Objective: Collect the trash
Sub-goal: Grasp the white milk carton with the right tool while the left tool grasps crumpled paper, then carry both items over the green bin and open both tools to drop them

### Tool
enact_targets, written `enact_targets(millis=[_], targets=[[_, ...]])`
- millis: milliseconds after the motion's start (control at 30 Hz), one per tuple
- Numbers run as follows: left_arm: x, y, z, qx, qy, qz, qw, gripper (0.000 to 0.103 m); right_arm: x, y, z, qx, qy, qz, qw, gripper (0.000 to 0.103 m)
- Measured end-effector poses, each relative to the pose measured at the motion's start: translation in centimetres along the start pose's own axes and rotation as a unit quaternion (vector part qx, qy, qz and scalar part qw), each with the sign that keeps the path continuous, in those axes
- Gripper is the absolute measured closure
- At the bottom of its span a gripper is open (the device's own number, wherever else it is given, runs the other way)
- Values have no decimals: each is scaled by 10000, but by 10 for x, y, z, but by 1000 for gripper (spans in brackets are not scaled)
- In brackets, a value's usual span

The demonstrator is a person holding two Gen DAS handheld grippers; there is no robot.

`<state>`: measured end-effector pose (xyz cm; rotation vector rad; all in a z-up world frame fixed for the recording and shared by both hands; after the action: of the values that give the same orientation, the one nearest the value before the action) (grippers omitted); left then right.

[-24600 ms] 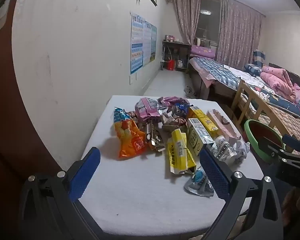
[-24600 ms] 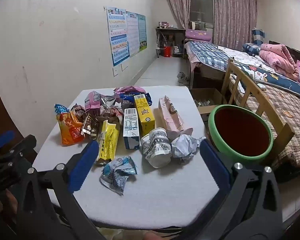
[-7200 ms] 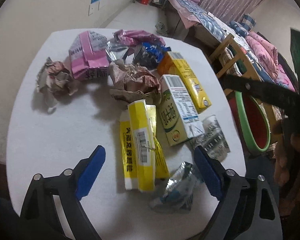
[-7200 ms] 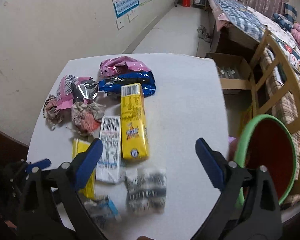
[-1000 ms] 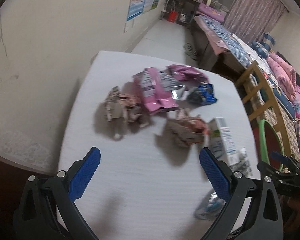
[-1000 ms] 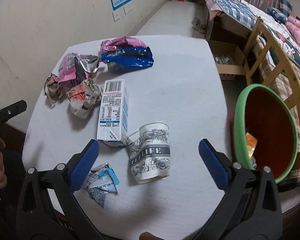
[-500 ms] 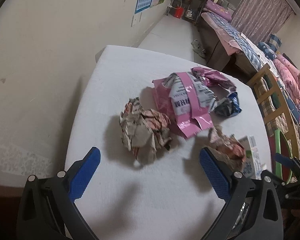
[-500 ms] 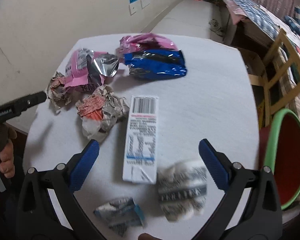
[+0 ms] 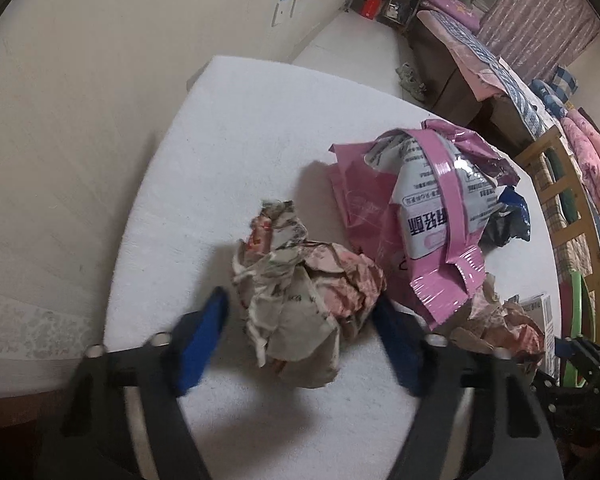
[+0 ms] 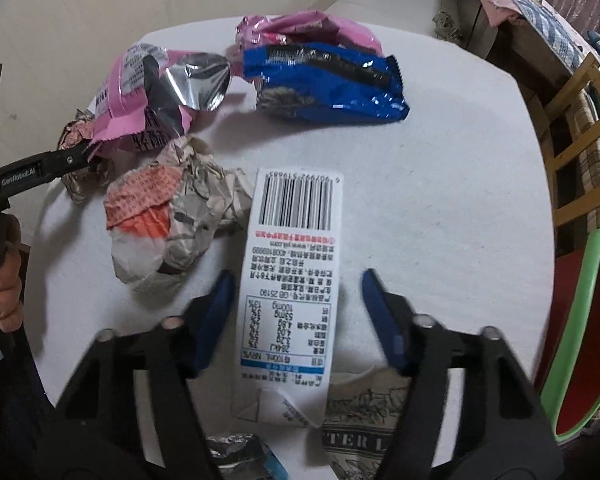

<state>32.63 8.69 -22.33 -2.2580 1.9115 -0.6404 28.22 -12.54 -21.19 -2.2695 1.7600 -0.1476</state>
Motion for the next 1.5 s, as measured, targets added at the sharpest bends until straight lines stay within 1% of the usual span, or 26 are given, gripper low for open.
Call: enact_targets(millis=[33, 67, 167, 400, 600, 733, 900, 1100, 1233, 1367, 1500], targets=[[-1, 1, 2, -16, 20, -20, 10000, 49, 0, 1, 2, -28, -24, 5, 10000, 62], [-2, 2, 2, -12, 43, -23, 10000, 52, -2, 1, 3, -36, -37, 10, 10000, 65], [-2, 3, -1, -1, 90, -36, 10000, 58, -4, 1, 0, 4, -20, -24, 10000, 65], [-2, 7, -31, 212, -35, 16, 9998, 59, -5, -5, -24, 239, 8, 25, 9997, 65], [3, 17, -66, 372, -11, 34, 9993, 59, -3, -1, -51, 468, -2, 56, 9989, 65], [16, 28, -86, 424, 38, 154, 9990, 59, 1, 1, -70, 603, -73, 131, 9981, 65], [43, 42, -102, 436, 155, 348, 9983, 59, 8, 6, -90, 810, -96, 214, 9964, 65], [84, 56, -117, 445, 292, 601, 9968, 59, 28, 15, -112, 1015, -102, 365, 9941, 65], [117, 63, -120, 415, 400, 831, 9949, 59, 52, 23, -124, 1129, -80, 528, 9922, 65], [159, 67, -119, 376, 557, 1117, 9915, 59, 76, 30, -132, 1214, -41, 717, 9900, 65], [200, 72, -116, 340, 718, 1385, 9872, 59, 111, 40, -140, 1283, 46, 954, 9871, 65]])
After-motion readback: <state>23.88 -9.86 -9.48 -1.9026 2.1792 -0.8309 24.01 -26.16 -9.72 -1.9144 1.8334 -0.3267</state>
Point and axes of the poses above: each gripper's, at about its wrist camera, not at the fingertips, and z roughly the way its jaws point, x to its right, y to its underside, the point moved 10 cm from there along z, roughly the way its jaws point, and after that the axes turned 1 degree about -x, right-handed, at the moved point
